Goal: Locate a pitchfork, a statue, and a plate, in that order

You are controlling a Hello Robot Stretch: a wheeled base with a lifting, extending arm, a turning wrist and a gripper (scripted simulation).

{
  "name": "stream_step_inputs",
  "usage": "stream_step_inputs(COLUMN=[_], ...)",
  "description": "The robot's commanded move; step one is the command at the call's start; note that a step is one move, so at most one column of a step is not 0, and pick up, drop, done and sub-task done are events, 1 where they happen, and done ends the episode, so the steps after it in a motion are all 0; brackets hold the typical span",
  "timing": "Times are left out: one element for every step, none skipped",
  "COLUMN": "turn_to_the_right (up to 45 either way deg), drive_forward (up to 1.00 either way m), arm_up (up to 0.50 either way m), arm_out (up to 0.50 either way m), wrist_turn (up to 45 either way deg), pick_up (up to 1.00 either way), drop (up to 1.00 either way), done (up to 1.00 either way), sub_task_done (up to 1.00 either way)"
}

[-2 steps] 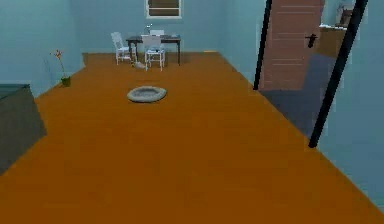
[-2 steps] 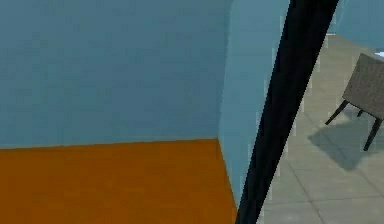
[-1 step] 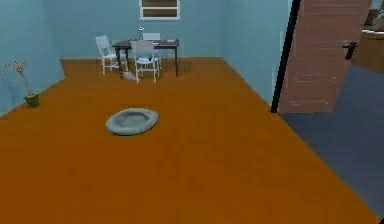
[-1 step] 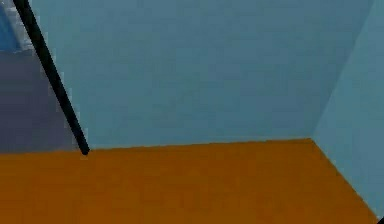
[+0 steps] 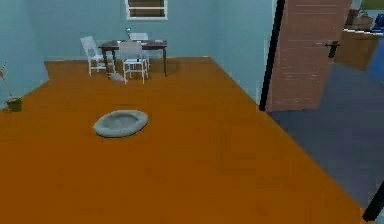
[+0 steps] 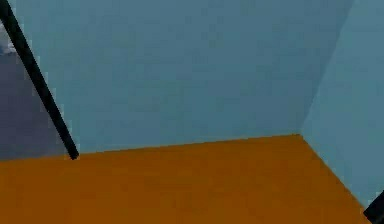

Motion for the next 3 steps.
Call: stream_step_inputs(turn_to_the_right=[0.0, 0.0, 18.0], drive_forward=[1.00, 1.00, 0.00], arm_up=[0.00, 0.00, 0.00], arm_out=[0.00, 0.00, 0.00], wrist_turn=[0.0, 0.0, 0.0], pick_up=[0.00, 0.00, 0.00], drop=[0.00, 0.00, 0.00], done=[0.00, 0.00, 0.00], sub_task_done=[0.00, 0.00, 0.00])
